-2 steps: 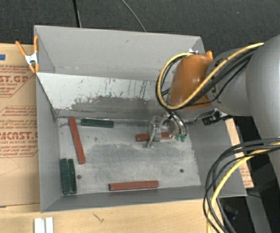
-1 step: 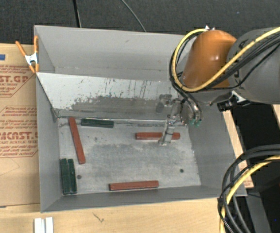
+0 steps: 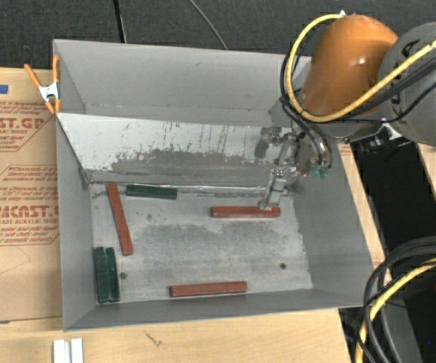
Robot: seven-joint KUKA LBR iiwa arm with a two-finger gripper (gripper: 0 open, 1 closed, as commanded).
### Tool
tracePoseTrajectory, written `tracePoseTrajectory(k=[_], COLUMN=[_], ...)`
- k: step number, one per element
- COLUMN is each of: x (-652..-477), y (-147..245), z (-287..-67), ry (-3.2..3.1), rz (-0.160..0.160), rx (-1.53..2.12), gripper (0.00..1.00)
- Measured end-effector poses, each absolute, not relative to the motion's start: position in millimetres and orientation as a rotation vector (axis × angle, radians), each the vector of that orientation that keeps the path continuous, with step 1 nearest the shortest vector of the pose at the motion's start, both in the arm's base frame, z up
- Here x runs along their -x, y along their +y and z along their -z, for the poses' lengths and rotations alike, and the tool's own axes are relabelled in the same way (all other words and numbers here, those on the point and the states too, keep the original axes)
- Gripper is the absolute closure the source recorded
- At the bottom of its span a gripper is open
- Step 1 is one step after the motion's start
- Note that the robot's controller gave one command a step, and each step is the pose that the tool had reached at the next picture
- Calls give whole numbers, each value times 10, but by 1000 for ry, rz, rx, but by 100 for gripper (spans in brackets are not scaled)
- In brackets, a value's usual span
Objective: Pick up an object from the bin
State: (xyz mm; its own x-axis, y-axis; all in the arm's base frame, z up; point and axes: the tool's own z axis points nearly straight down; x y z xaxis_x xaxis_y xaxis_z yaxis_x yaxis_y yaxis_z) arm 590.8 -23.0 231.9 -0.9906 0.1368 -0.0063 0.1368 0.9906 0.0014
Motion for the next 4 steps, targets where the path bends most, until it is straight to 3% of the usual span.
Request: tracePoseTrajectory(k=[1,2,3,4], x=[-5858,-5842,-5626,-5626], y=[-227,-464,-189,-189], z=[-1740,-1110,-698,-698], ry=[3126,3138,3132,3132], rz=[0,0,-2,-2], rx=[-211,-20,224,224], gripper=[0,0,100,100])
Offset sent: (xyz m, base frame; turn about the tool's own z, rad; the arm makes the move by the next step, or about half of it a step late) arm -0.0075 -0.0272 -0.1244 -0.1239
